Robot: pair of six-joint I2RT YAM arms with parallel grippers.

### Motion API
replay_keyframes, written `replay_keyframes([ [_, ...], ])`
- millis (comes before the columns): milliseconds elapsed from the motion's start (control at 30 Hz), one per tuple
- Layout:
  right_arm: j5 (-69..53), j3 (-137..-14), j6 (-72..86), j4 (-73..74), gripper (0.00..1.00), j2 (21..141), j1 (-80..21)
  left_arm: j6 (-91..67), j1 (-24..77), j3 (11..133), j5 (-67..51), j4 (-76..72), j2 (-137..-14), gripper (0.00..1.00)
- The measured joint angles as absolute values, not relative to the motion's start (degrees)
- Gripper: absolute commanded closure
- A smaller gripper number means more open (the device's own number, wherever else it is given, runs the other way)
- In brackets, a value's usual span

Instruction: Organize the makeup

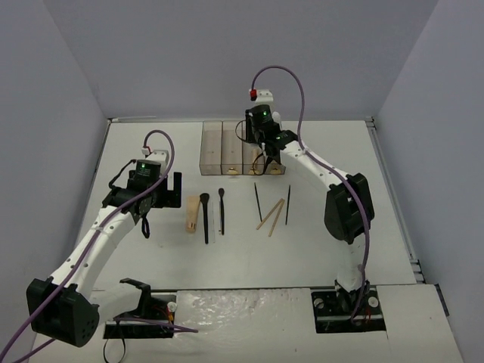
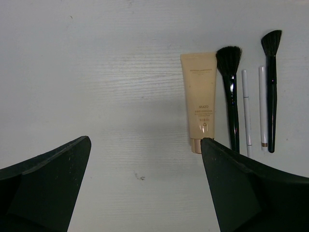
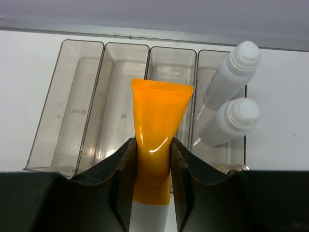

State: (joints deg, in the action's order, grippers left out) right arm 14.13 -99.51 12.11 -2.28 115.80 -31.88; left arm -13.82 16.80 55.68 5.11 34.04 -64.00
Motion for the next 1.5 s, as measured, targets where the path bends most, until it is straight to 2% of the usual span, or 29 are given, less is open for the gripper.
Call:
replay_keyframes([
  [167,13.16,-103.39,10.55,-2.02,0.58,123.38,-30.79,-13.88,16.8,55.66,4.76,34.04,-64.25,0.03],
  [367,12.55,-103.74,10.4,-1.45,0.36,127.99,-30.22,-13.98,16.8,55.66,4.46,34.04,-64.71,0.03],
  [600,11.48,-103.95,10.82,-1.49,0.31,127.76,-30.04,-14.22,16.8,55.67,3.83,34.04,-65.11,0.03],
  [733,9.99,-101.25,11.37,-0.98,0.26,123.68,-30.1,-15.09,16.8,55.66,1.9,34.04,-66.26,0.03],
  [867,8.16,-95.33,11.99,-0.5,0.18,113.44,-30.58,-16.78,17.01,55.66,-0.56,34.04,-68.85,0.03],
  [1033,5.89,-84.6,12.89,-2.77,0.0,96.48,-31.59,-20.3,19.83,55.66,-2.06,33.73,-71.86,0.03],
  [1367,3.95,-58.25,14.68,-1.1,0.0,59.21,-32.62,-26.21,25.43,55.55,-1.4,31.82,-80.9,0.04],
  [1500,4.02,-52.67,14.94,1.01,0.0,48.05,-32.62,-27.69,26.27,55.55,0.52,30.76,-83.68,0.12],
])
